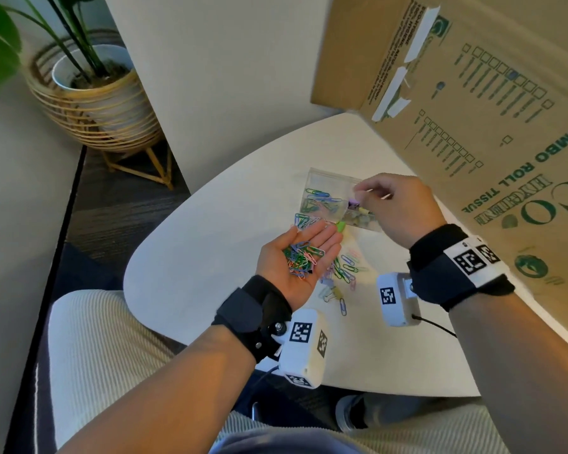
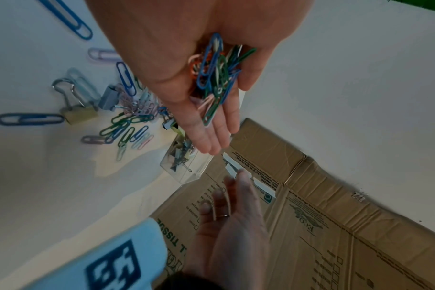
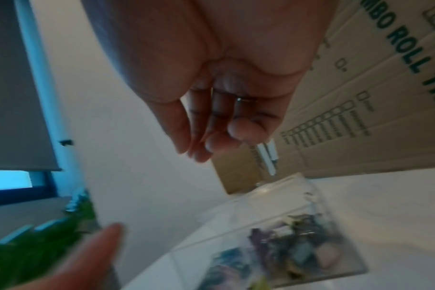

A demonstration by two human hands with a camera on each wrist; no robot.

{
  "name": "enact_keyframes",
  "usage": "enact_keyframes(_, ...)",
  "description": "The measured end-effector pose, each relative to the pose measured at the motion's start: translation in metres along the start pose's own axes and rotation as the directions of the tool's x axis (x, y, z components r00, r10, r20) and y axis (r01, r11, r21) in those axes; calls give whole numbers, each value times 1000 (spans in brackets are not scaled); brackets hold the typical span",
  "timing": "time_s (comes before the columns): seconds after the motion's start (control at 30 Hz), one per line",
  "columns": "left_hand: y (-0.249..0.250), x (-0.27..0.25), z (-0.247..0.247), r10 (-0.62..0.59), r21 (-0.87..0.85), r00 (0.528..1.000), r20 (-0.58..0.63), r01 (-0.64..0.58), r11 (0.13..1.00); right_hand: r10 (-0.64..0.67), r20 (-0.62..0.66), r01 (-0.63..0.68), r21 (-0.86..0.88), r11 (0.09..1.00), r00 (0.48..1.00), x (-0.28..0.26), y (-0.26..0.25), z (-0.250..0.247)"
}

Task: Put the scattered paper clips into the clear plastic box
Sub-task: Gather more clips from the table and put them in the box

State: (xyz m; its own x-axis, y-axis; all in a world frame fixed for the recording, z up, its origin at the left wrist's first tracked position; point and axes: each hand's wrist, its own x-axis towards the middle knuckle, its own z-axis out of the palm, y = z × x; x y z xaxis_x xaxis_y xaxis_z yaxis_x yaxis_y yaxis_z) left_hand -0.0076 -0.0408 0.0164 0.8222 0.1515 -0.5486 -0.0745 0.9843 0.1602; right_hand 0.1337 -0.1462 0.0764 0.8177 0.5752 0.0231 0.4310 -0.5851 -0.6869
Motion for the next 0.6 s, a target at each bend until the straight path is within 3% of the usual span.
enact_keyframes(0.1, 0, 1, 2, 21, 12, 999, -25, -20, 1000, -118, 322, 98, 78, 992, 939, -26, -27, 7)
enact_keyframes(0.2, 1, 0, 4, 23, 2, 999, -42, -23, 1000, -114, 530, 218, -137, 966, 840, -43, -39, 17)
enact_keyframes(0.3, 0, -1, 7, 48, 4, 998, -45, -48, 999, -107, 547, 294, -267, 918, 831, -46, -41, 23)
enact_keyframes(0.6, -1, -6, 6, 53, -12, 999, 14, -53, 999, -202, 505, 370, -258, 893, 839, -45, -44, 21)
